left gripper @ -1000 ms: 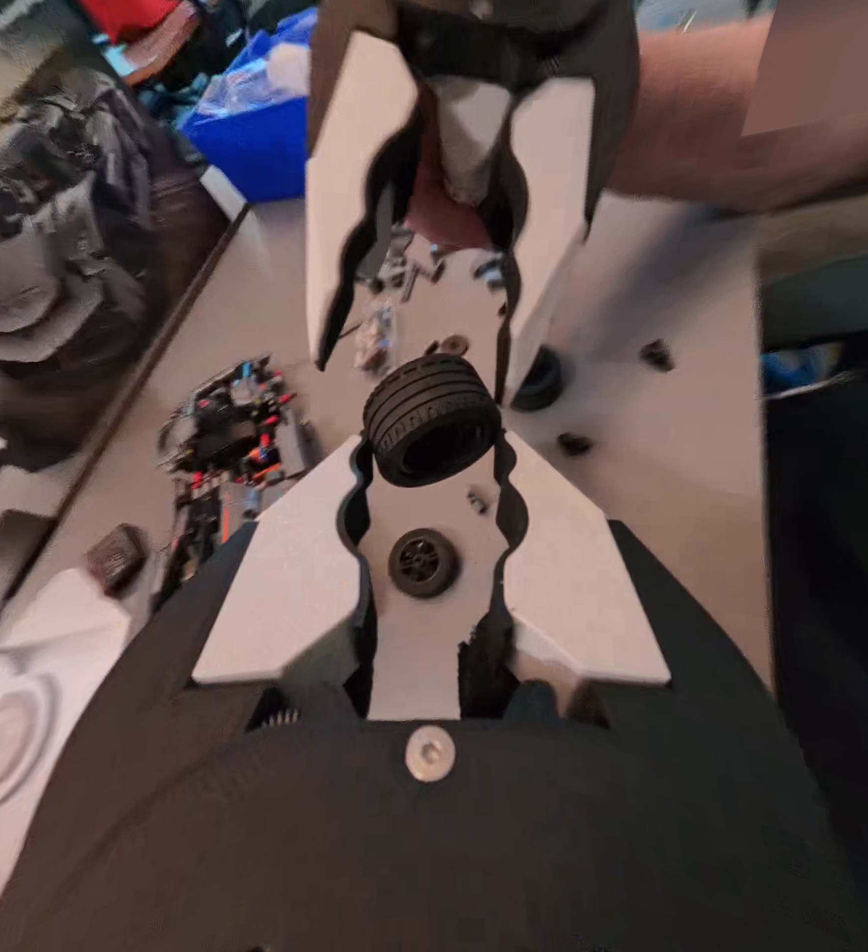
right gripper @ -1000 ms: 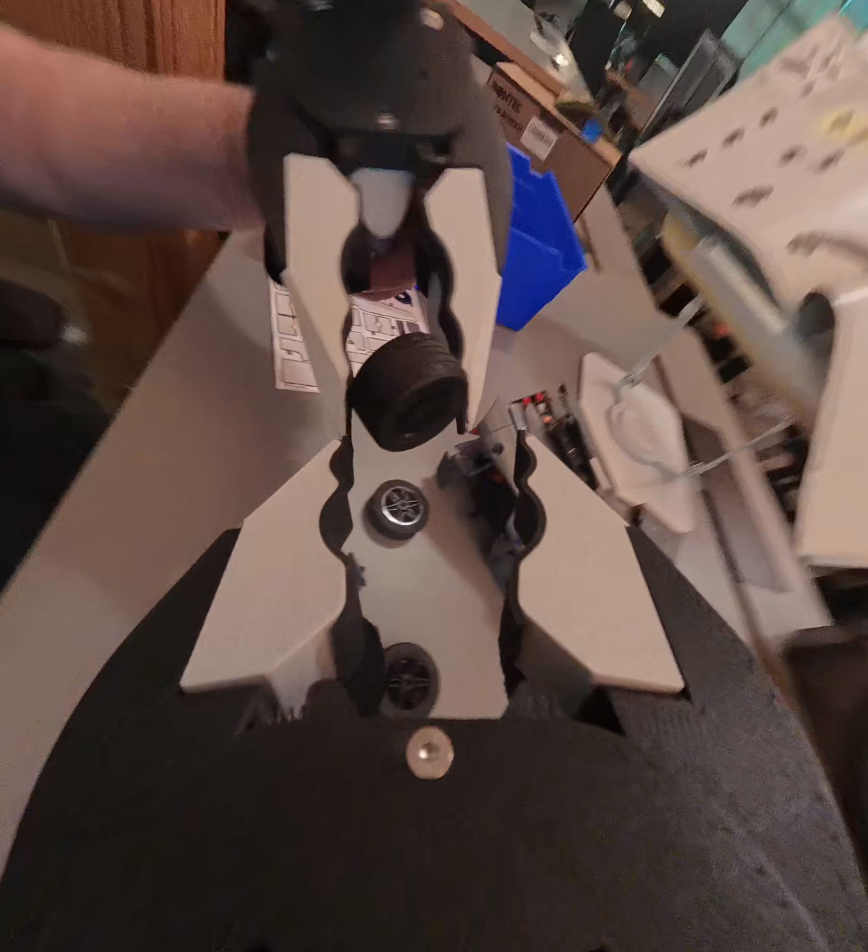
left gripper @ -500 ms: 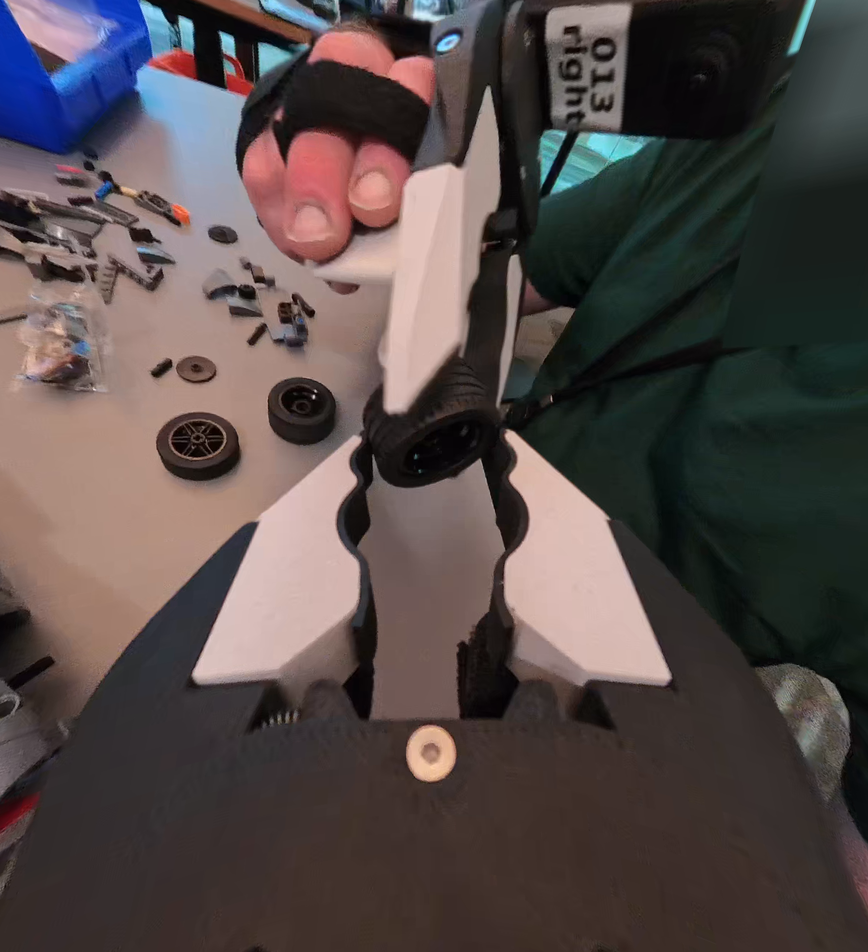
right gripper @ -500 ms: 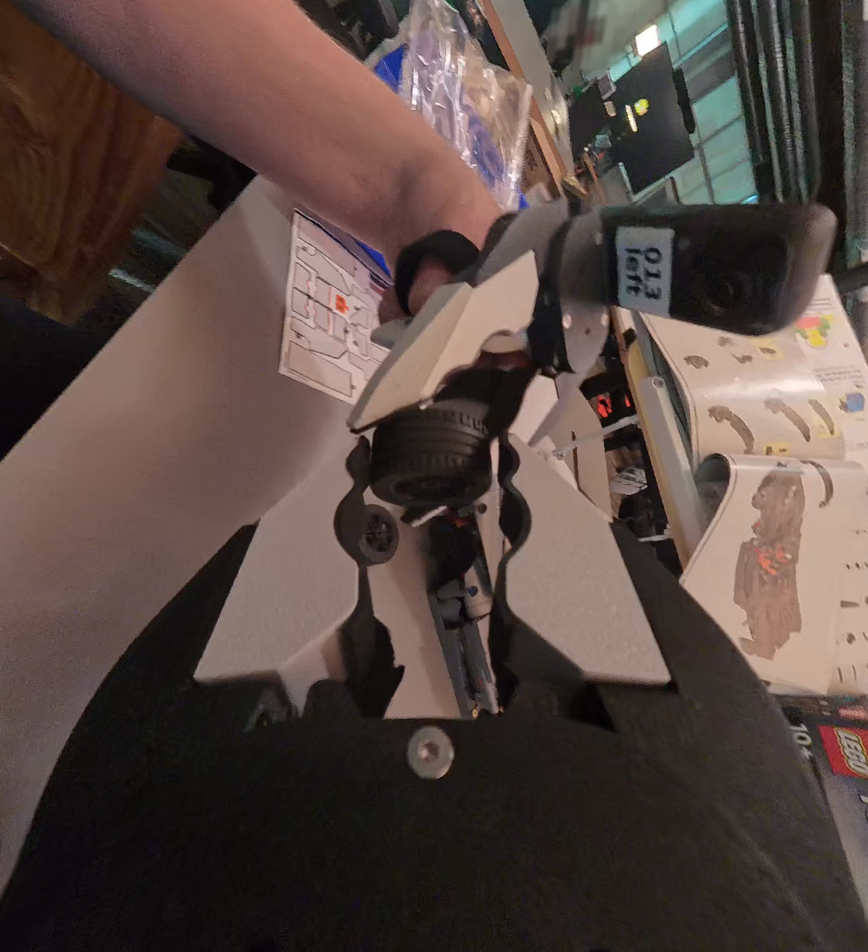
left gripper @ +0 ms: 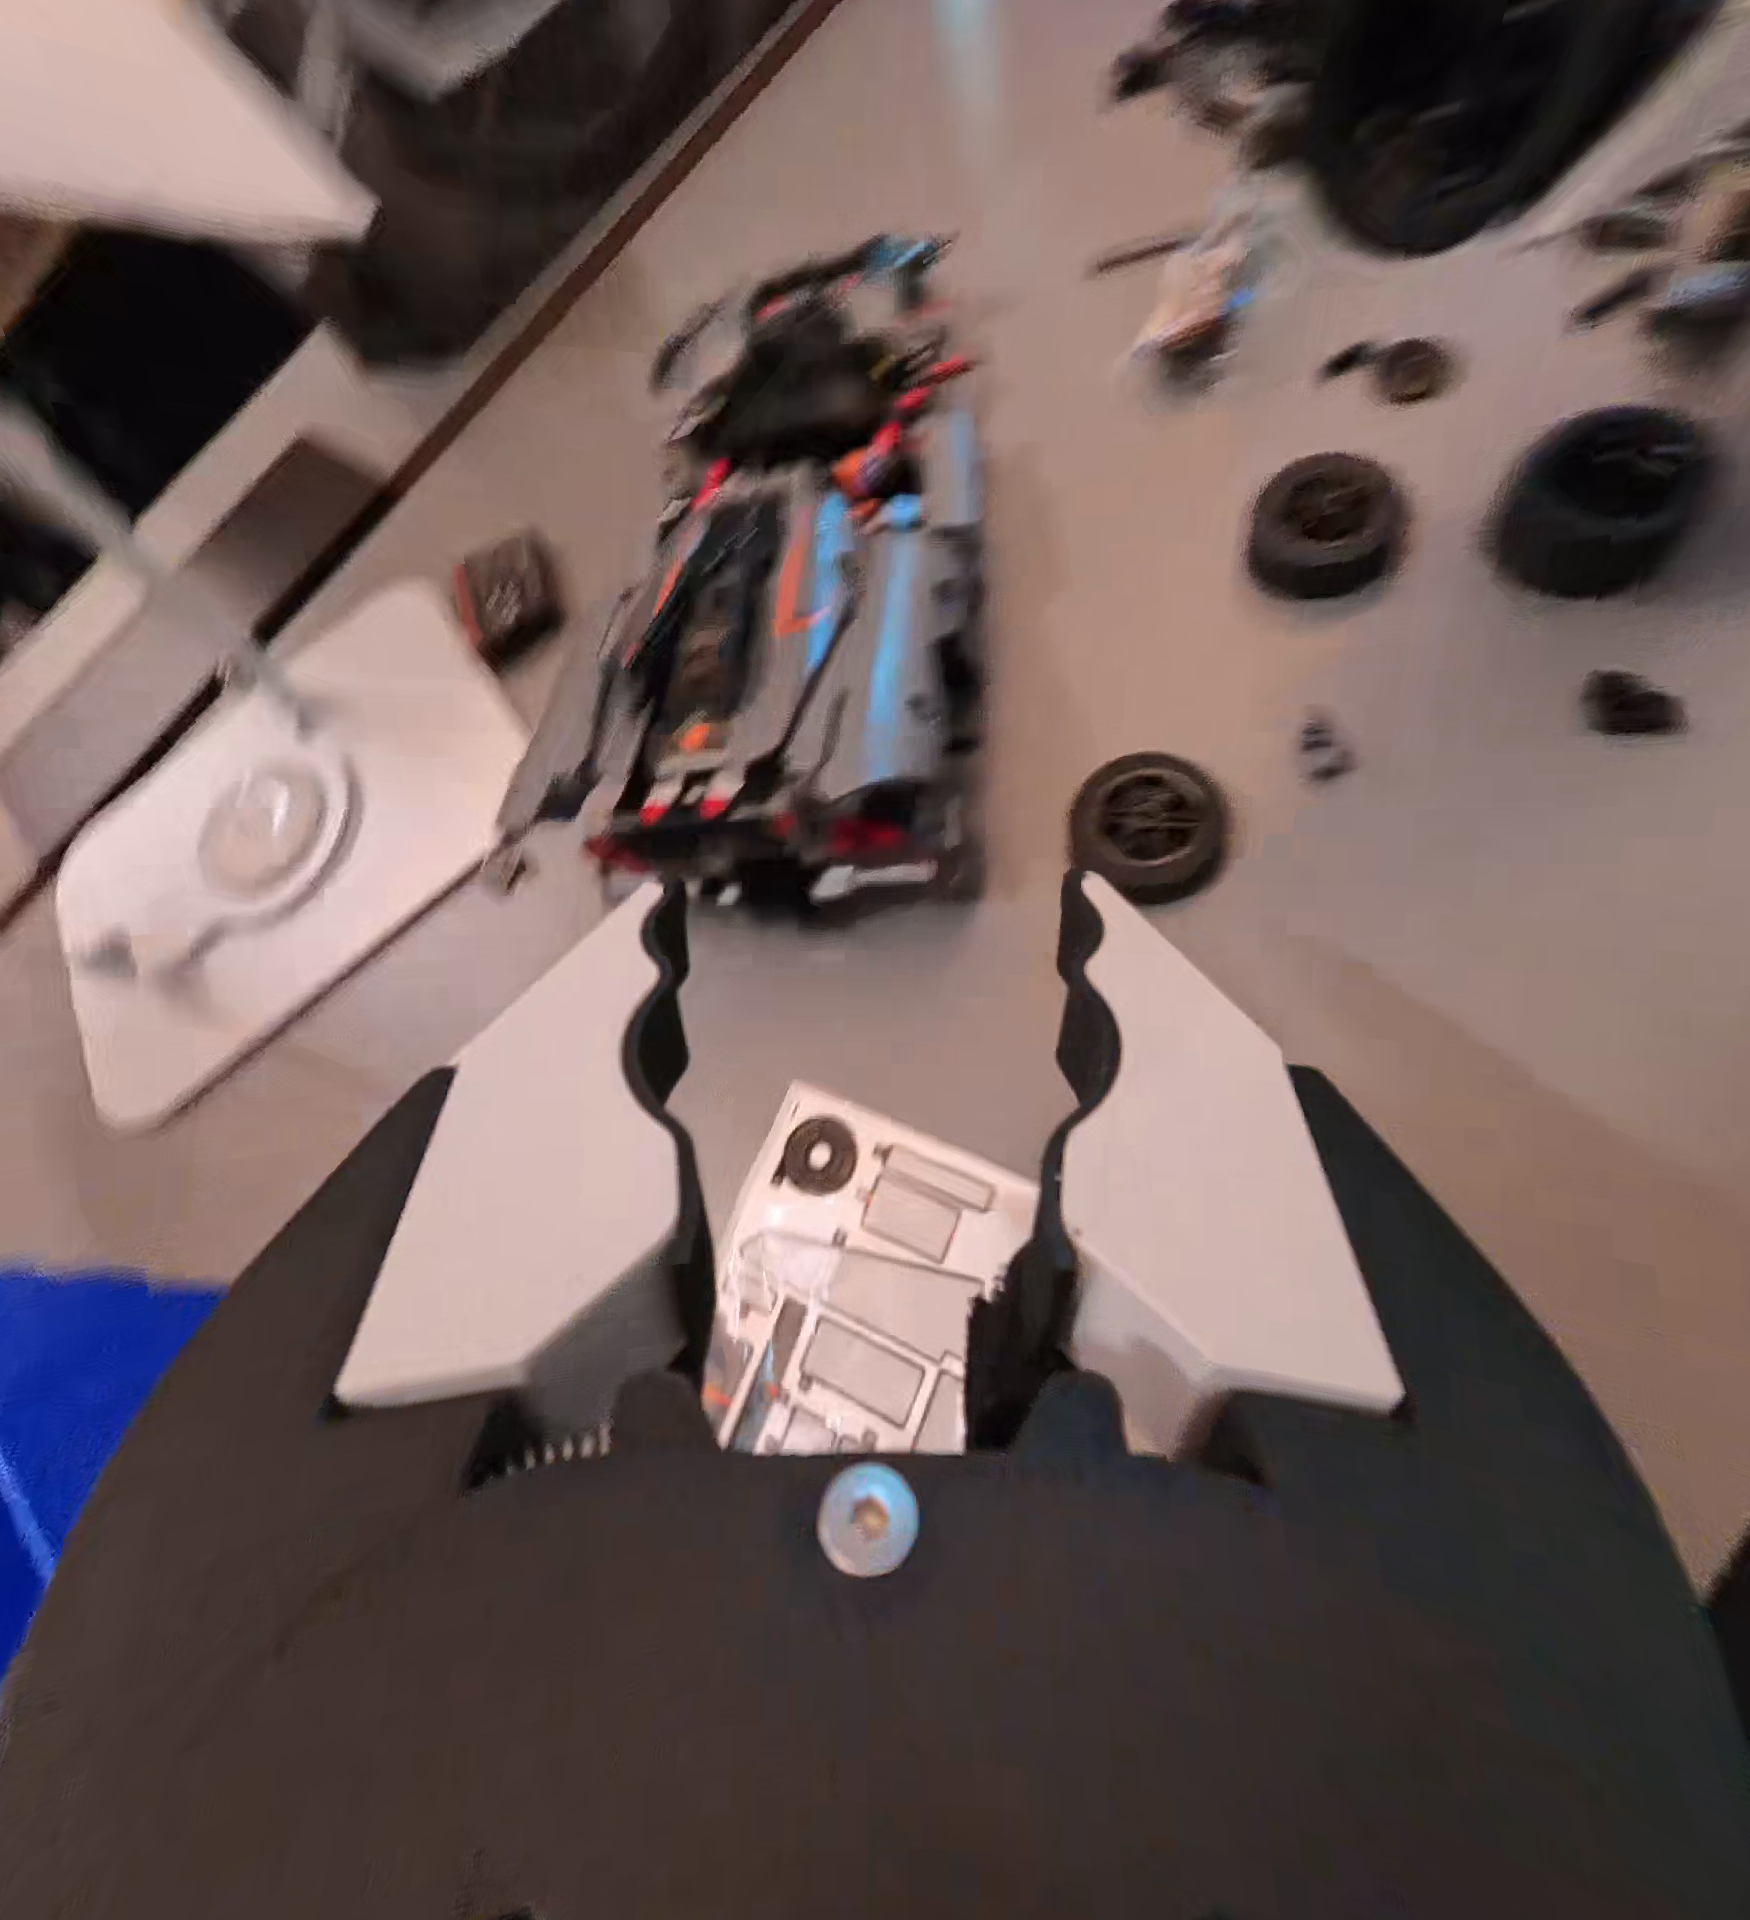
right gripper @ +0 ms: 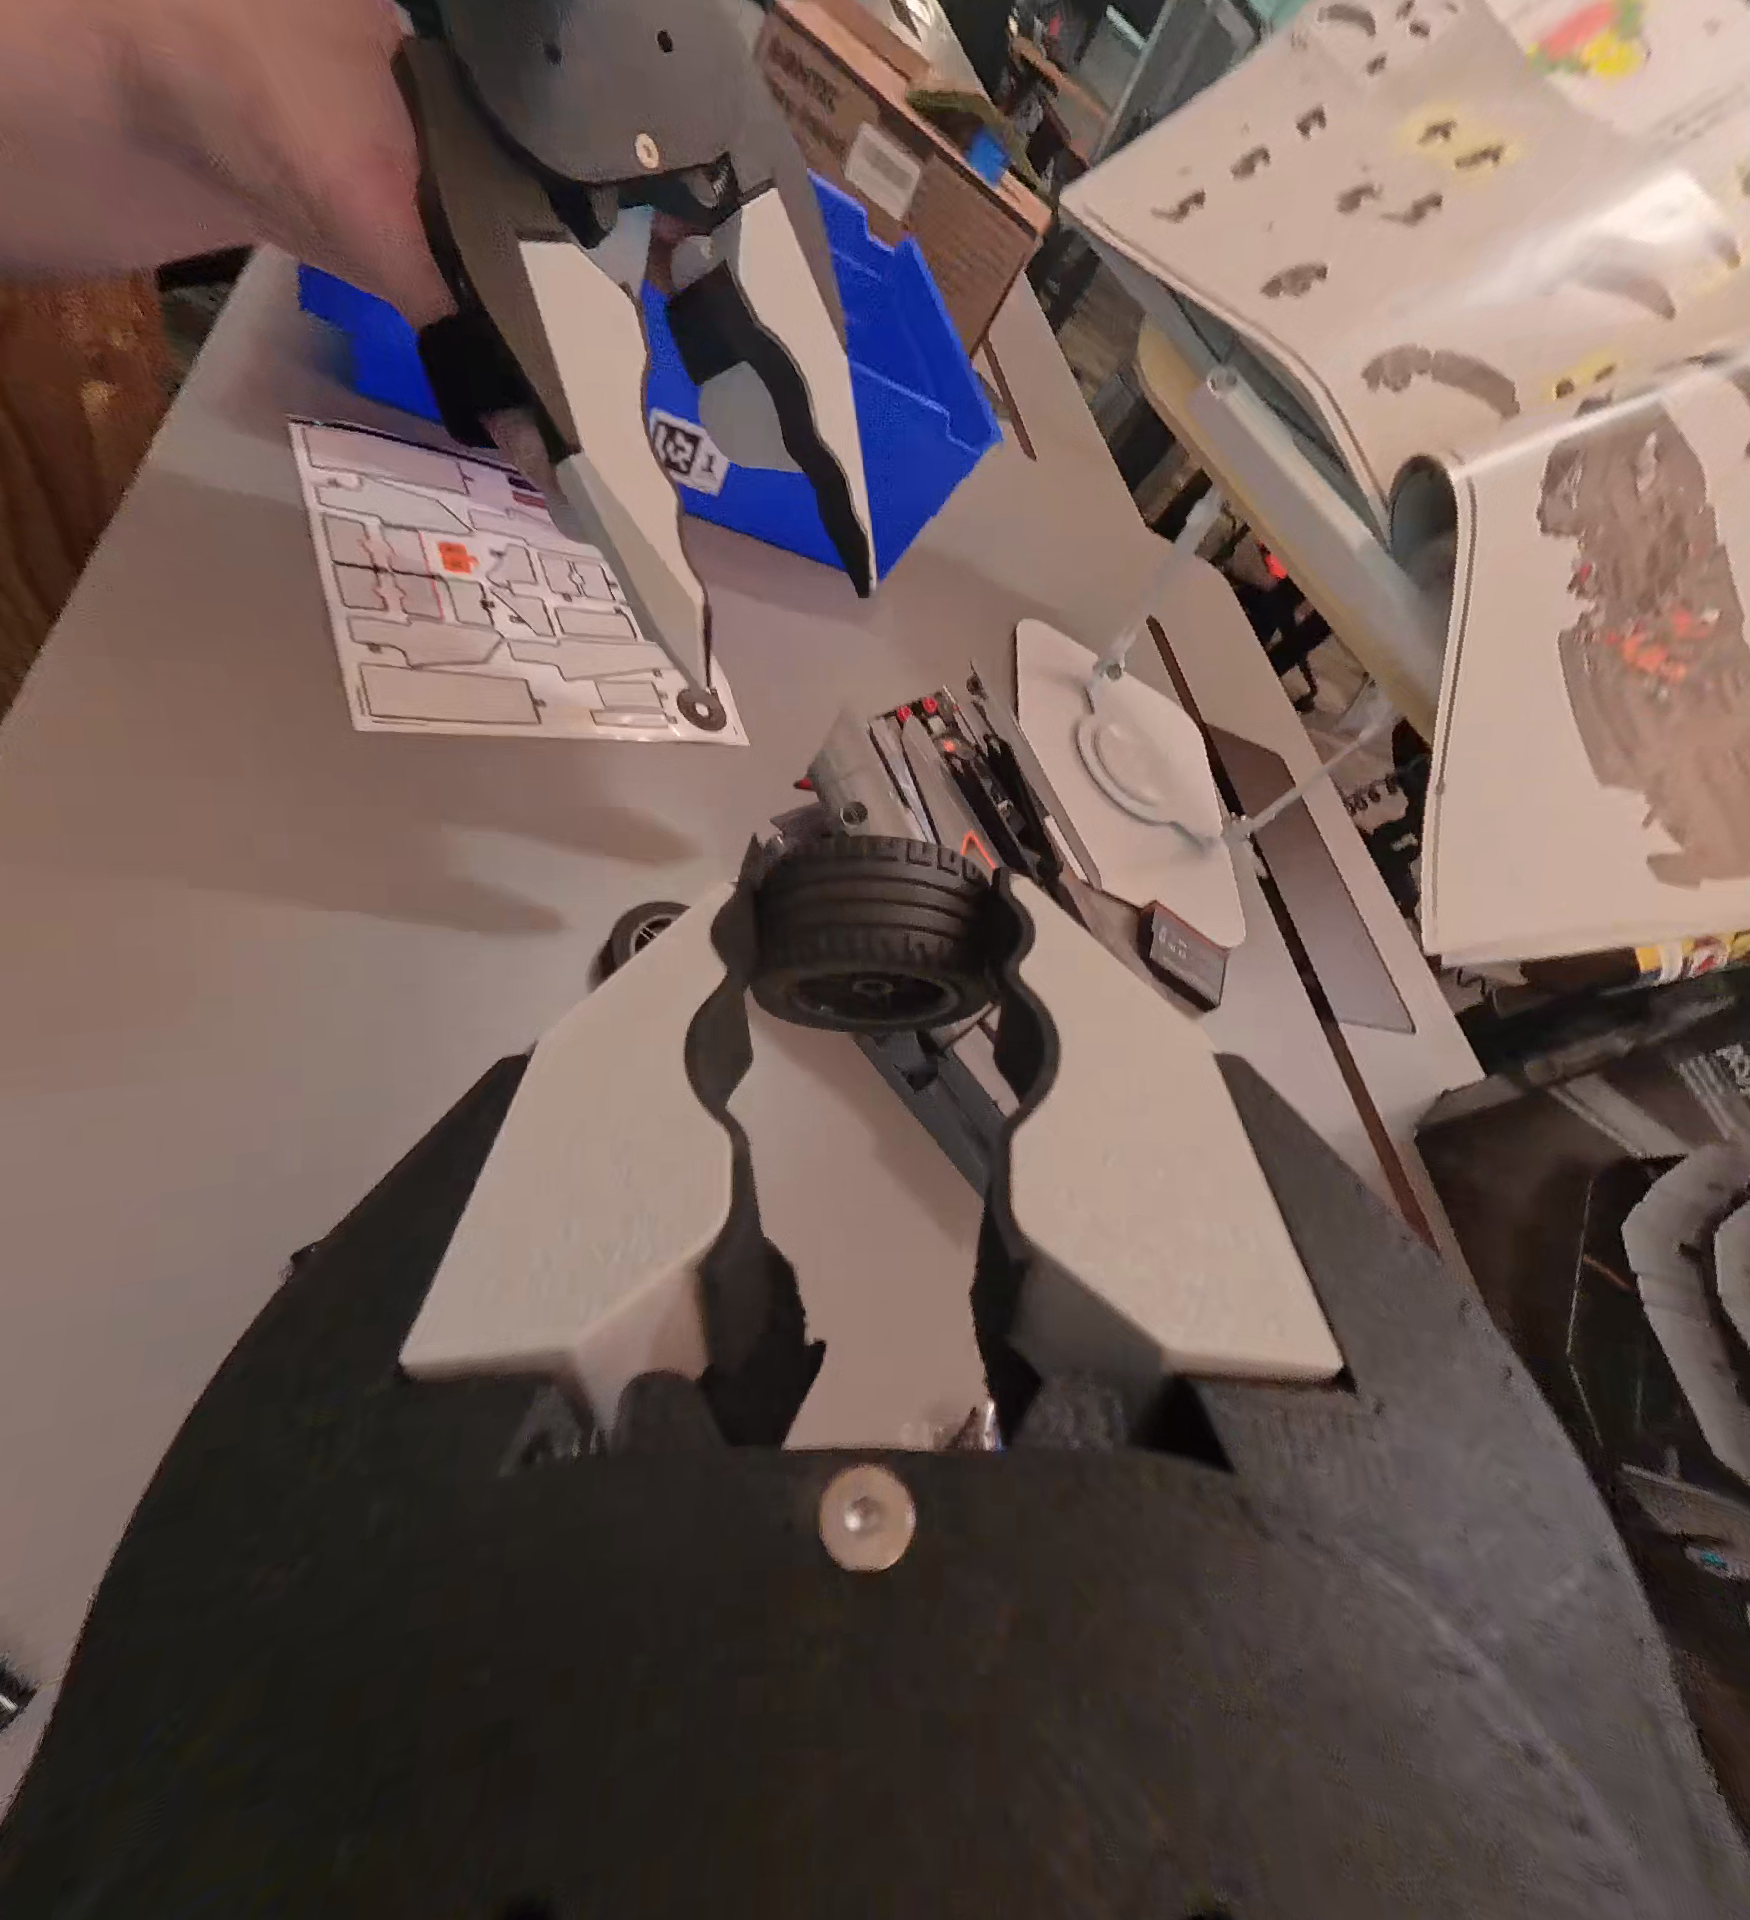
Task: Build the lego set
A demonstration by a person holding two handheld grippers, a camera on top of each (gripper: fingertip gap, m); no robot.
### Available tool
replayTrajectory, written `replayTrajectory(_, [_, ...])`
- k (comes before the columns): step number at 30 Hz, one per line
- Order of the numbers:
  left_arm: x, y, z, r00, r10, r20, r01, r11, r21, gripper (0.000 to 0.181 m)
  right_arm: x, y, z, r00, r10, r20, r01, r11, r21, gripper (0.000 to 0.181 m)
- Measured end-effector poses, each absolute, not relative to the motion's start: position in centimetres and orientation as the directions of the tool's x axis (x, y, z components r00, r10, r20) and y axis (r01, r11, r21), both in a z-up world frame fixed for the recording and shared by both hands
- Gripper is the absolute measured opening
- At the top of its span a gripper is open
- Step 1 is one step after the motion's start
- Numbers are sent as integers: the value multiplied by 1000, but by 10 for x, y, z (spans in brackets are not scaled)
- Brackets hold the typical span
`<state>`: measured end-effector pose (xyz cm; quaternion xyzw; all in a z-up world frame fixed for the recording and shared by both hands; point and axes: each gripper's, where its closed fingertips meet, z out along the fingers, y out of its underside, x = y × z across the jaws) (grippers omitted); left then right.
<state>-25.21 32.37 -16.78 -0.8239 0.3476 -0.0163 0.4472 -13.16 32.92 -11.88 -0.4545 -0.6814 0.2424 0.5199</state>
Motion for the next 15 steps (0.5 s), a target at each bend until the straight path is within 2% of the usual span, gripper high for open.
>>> replayTrajectory(2, [-270,331,-191,828,-522,-205,-488,-490,-722,76,-133,335,-125,-37,872,488,395,461,-795,43])
replayTrajectory(5, [-282,340,-225,857,-498,-132,-450,-598,-664,82,-135,337,-135,-48,873,485,417,459,-785,43])
replayTrajectory(8, [-285,357,-238,860,-498,-110,-437,-606,-665,67,-136,339,-138,-49,883,467,418,443,-793,43])
replayTrajectory(11, [-286,365,-256,849,-516,-109,-468,-642,-608,53,-137,338,-140,-54,889,454,410,434,-802,43])
replayTrajectory(15, [-274,376,-255,845,-531,-60,-434,-616,-657,41,-138,335,-140,-65,886,460,408,444,-798,43])
